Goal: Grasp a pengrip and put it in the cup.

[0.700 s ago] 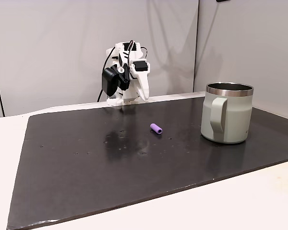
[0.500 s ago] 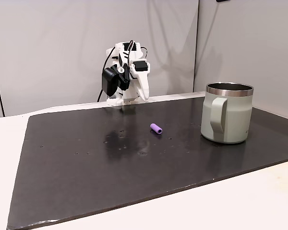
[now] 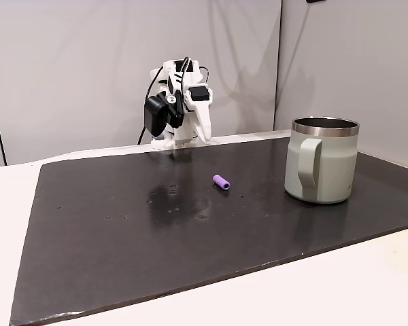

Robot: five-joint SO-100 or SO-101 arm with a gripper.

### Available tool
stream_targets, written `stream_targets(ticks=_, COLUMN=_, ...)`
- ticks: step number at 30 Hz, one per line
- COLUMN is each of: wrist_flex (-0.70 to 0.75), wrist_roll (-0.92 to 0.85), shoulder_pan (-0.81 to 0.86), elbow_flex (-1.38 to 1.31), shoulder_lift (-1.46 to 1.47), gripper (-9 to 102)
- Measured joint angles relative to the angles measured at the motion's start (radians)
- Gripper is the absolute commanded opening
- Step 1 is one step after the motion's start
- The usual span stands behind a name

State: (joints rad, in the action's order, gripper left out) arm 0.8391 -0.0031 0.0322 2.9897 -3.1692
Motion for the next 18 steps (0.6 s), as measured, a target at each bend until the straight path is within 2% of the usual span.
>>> stream_targets(ticks=11, wrist_flex=0.002, wrist_roll=-0.034, shoulder_pan=0.009, elbow_flex=-0.002, shoulder_lift=0.0, gripper=0)
stream_targets(ticks=18, wrist_flex=0.097, wrist_roll=-0.12, shoulder_pan=0.012, elbow_flex=-0.16, shoulder_lift=0.037, gripper=0)
